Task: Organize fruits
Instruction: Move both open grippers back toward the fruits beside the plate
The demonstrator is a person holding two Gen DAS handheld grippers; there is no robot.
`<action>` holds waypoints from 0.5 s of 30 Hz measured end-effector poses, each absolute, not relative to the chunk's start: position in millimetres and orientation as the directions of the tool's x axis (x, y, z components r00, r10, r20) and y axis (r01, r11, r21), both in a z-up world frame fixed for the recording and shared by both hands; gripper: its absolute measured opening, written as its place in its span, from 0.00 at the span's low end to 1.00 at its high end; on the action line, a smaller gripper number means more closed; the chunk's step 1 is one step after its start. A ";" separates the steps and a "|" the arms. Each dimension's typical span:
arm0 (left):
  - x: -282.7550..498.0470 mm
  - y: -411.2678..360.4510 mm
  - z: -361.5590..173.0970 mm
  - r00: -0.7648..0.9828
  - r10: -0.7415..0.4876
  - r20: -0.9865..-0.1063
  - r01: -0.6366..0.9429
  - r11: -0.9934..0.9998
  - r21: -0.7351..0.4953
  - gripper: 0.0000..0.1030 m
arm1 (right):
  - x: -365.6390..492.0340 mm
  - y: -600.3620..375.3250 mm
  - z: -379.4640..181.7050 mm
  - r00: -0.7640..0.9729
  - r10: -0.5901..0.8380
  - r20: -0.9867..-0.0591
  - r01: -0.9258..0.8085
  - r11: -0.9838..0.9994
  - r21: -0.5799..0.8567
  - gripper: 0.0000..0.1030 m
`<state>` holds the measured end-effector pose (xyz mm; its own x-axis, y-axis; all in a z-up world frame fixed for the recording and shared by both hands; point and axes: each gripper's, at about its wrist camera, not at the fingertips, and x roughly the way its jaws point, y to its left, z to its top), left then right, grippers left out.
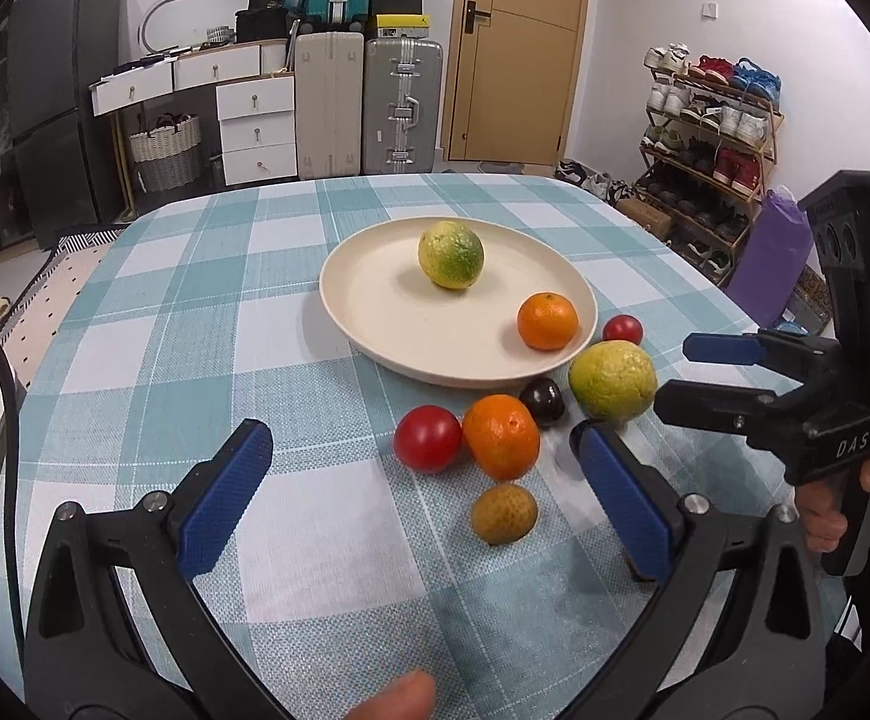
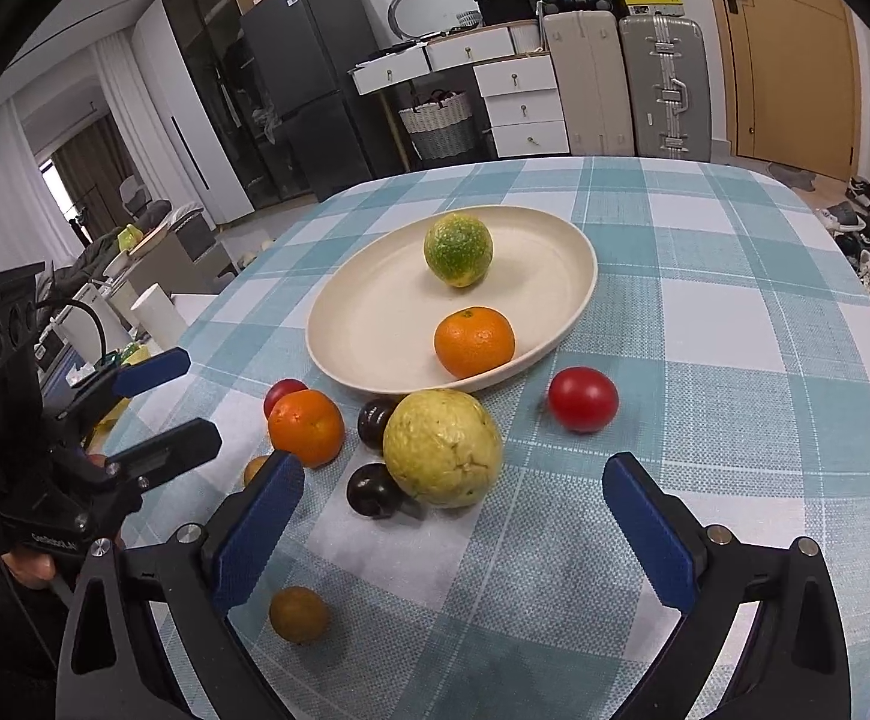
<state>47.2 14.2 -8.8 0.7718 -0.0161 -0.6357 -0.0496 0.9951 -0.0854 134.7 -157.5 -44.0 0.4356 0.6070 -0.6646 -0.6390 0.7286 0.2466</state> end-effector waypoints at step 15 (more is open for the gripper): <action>52.9 1.6 -22.2 0.727 -0.061 -0.684 0.020 0.997 -0.068 1.00 | 140.5 -145.3 -51.5 0.394 0.617 -0.681 -0.650 0.711 0.268 0.79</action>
